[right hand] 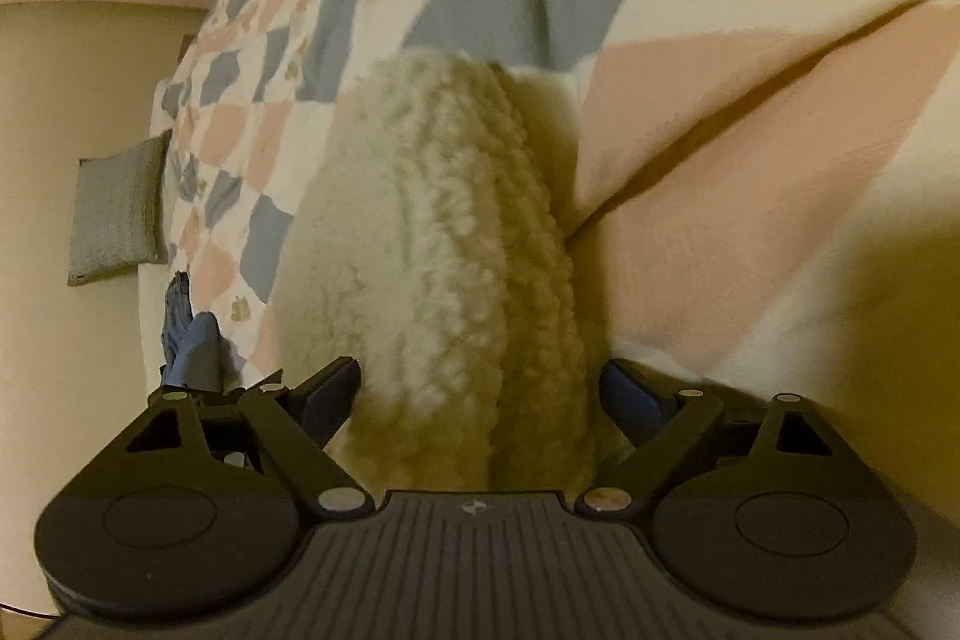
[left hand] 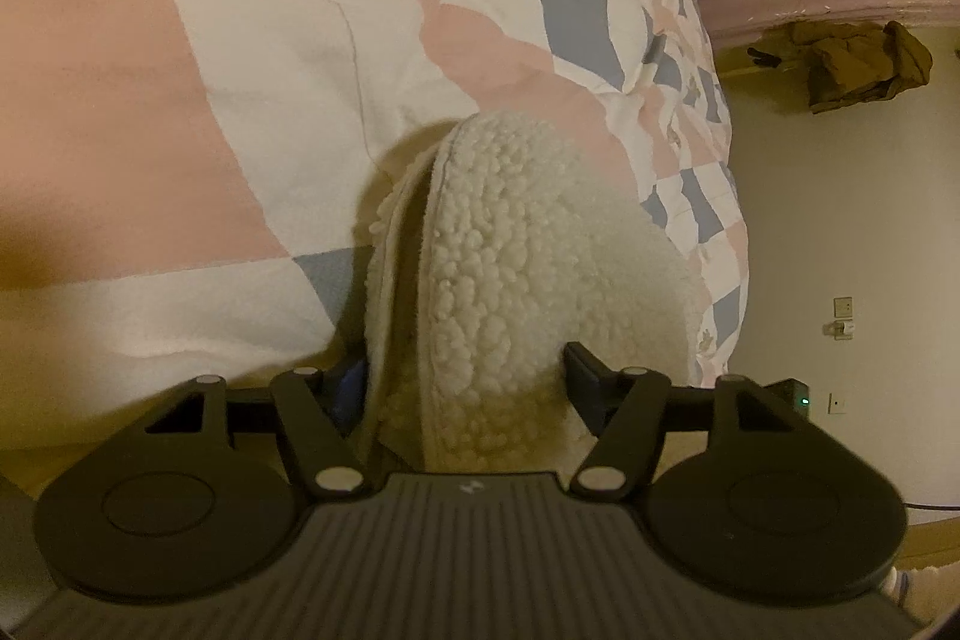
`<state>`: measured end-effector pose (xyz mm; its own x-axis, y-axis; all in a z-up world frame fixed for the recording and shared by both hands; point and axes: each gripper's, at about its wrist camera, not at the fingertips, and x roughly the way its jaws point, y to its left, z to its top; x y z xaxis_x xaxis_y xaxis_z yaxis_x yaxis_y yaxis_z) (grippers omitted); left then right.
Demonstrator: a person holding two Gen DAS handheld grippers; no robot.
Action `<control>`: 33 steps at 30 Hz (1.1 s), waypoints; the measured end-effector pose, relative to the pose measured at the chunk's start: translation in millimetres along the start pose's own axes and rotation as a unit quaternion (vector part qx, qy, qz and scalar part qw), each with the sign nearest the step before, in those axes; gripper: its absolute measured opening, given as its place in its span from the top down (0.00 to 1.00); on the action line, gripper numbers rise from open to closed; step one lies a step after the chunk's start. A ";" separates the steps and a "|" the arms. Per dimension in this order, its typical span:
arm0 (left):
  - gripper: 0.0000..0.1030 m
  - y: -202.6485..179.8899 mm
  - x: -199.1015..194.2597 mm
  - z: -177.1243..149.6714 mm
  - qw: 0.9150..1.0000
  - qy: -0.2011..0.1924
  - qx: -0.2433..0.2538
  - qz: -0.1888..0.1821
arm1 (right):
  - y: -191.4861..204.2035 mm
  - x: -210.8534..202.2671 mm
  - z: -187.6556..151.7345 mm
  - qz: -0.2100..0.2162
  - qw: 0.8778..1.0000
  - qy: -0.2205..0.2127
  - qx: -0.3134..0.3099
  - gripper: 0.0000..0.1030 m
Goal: Fold clothes
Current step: 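Grasp the folded cream vest's edge with the right gripper while the left gripper grasps beside it, then lift the folded vest and carry it across the bed with both grippers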
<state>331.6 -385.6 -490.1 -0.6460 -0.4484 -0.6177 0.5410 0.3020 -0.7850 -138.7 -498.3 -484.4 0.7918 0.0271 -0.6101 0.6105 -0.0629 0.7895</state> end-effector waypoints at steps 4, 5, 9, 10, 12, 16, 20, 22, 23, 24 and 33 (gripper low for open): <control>0.48 -4.7 -1.5 -2.0 1.000 -0.007 0.008 0.011 | 1.3 15.4 3.0 0.020 1.000 -0.004 0.012 0.43; 0.55 -9.6 -5.0 -3.3 1.000 -0.012 0.018 0.017 | 4.1 17.6 2.4 0.022 1.000 -0.008 0.012 0.50; 0.66 -32.7 -19.3 -11.4 0.997 -0.025 0.057 0.034 | 20.2 1.3 -10.6 0.019 0.999 -0.042 0.016 0.64; 0.67 -39.6 -22.8 -13.6 0.997 -0.028 0.065 0.035 | 23.9 -5.0 -16.1 0.023 0.998 -0.051 0.020 0.65; 0.68 -54.2 -30.3 -17.4 0.996 -0.032 0.079 0.034 | 31.1 -18.2 -28.3 0.033 0.997 -0.067 0.025 0.65; 0.68 -90.9 -37.1 -24.7 0.993 -0.030 0.110 0.019 | 40.2 -56.3 -58.9 0.053 0.992 -0.107 0.041 0.66; 0.68 -138.6 -32.1 -35.5 0.988 -0.009 0.154 0.003 | 36.6 -102.9 -95.9 0.064 0.983 -0.156 0.067 0.66; 0.68 -165.5 -23.0 -41.7 0.984 0.006 0.181 -0.001 | 30.4 -125.9 -114.9 0.068 0.977 -0.183 0.084 0.66; 0.68 -179.9 -17.3 -44.9 0.981 0.015 0.195 -0.002 | 27.2 -137.5 -124.4 0.070 0.974 -0.197 0.092 0.66; 0.68 -194.4 -10.4 -47.6 0.977 0.023 0.211 -0.003 | 24.1 -149.0 -133.9 0.072 0.970 -0.210 0.101 0.66; 0.68 -332.2 99.4 -87.8 0.933 0.132 0.333 -0.041 | -38.4 -257.6 -220.6 0.093 0.913 -0.352 0.183 0.65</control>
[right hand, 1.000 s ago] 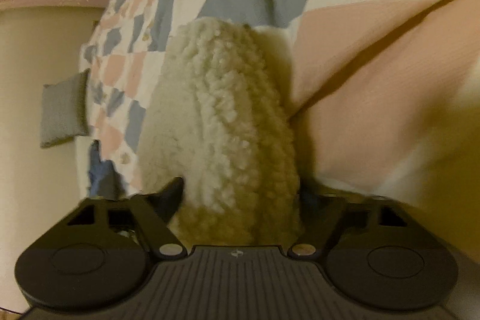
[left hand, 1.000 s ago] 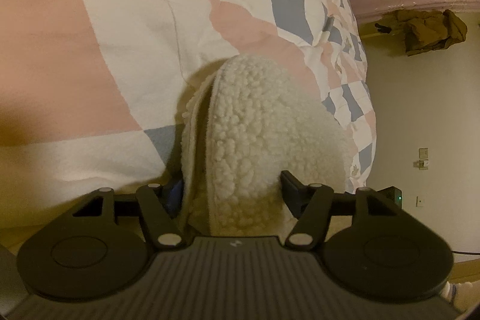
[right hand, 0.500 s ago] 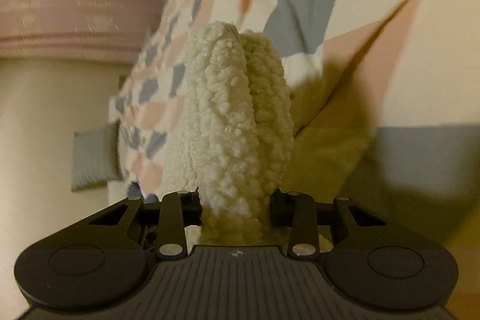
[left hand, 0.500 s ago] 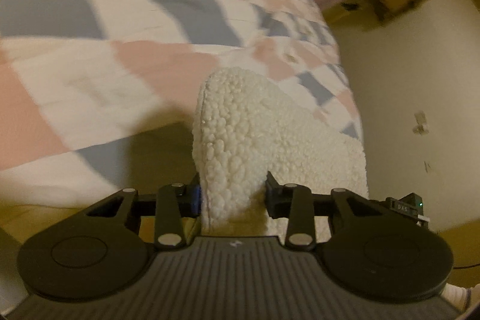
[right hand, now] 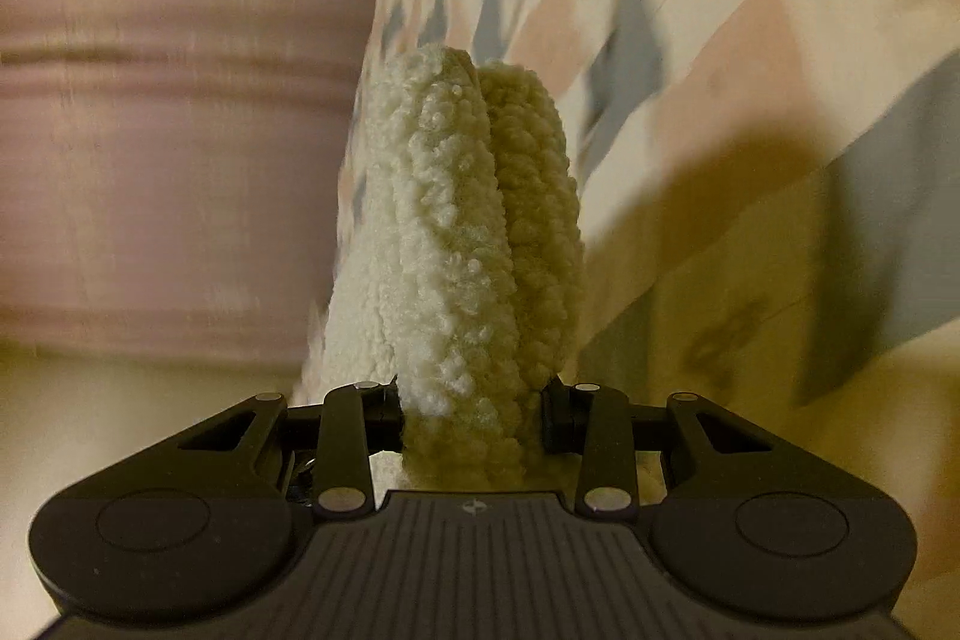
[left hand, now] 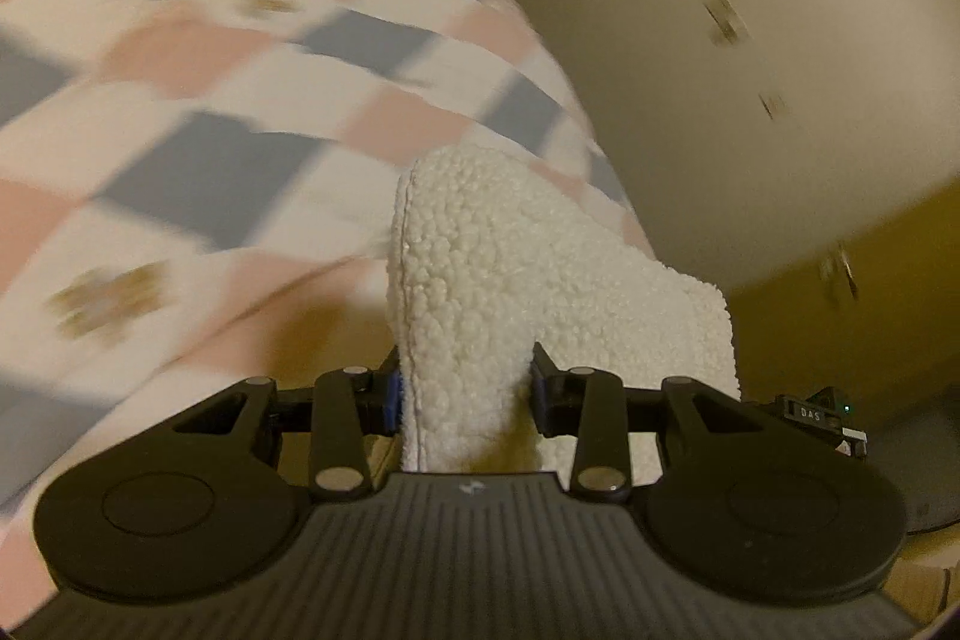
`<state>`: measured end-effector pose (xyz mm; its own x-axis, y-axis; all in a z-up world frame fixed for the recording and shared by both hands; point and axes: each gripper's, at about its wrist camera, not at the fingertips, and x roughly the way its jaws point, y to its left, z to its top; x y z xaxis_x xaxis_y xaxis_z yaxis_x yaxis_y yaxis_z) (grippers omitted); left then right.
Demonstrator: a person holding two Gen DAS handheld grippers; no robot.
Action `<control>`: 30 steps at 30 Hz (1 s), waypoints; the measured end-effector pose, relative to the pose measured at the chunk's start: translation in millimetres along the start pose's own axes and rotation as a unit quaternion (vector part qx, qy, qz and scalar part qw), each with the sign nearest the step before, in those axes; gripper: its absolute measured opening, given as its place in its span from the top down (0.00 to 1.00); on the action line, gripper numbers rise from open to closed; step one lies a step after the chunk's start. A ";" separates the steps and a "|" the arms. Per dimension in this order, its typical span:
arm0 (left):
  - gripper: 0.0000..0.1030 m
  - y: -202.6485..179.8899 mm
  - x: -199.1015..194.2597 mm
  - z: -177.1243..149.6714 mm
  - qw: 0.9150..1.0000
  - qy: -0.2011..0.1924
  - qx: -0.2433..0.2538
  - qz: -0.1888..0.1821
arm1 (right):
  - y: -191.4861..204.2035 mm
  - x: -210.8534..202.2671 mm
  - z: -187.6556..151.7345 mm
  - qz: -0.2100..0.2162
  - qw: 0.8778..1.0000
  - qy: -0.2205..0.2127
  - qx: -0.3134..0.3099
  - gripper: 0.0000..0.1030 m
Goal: Fold clothes
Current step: 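Lift the folded vest and carry it across the bed with both grippers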
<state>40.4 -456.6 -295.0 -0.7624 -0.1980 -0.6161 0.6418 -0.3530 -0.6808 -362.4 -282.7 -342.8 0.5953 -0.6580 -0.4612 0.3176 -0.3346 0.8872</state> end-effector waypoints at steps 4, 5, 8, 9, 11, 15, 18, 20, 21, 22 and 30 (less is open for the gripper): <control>0.68 -59.4 80.9 32.8 0.997 0.046 0.056 -0.028 | -30.7 -62.9 19.6 0.009 0.996 -0.075 0.042 0.65; 0.68 -74.0 103.6 41.3 0.996 0.056 0.067 -0.033 | -40.2 -79.3 26.1 0.009 0.994 -0.096 0.054 0.65; 0.68 -119.0 173.4 63.2 0.990 0.084 0.099 -0.047 | -66.6 -119.4 48.1 0.009 0.985 -0.149 0.087 0.65; 0.68 -132.6 197.1 71.5 0.989 0.091 0.107 -0.053 | -75.0 -131.5 56.5 0.011 0.981 -0.167 0.096 0.65; 0.68 -160.9 248.2 89.1 0.985 0.104 0.120 -0.067 | -90.9 -153.0 75.1 0.014 0.973 -0.199 0.113 0.65; 0.68 -216.3 349.5 124.2 0.975 0.129 0.158 -0.084 | -120.8 -185.5 121.6 0.022 0.956 -0.258 0.139 0.65; 0.68 -253.1 418.7 150.4 0.967 0.141 0.192 -0.093 | -145.3 -201.6 164.0 0.031 0.943 -0.296 0.150 0.65; 0.68 -274.7 460.9 168.8 0.961 0.145 0.214 -0.097 | -162.1 -207.7 192.7 0.040 0.934 -0.317 0.158 0.65; 0.68 -284.5 480.2 176.8 0.959 0.147 0.223 -0.099 | -169.7 -208.1 205.6 0.045 0.931 -0.325 0.161 0.65; 0.68 -292.2 496.6 183.6 0.956 0.149 0.232 -0.099 | -177.2 -207.8 218.2 0.048 0.928 -0.332 0.164 0.65; 0.68 -305.1 614.2 215.2 0.943 0.176 0.274 -0.071 | -252.0 -203.3 305.9 0.053 0.912 -0.360 0.188 0.65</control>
<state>-641.5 -667.3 -380.5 -0.7009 0.1675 -0.6933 0.3237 -0.7914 -0.5185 -789.3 -271.0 -469.7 -0.0750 -0.9270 -0.3675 -0.0697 -0.3628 0.9293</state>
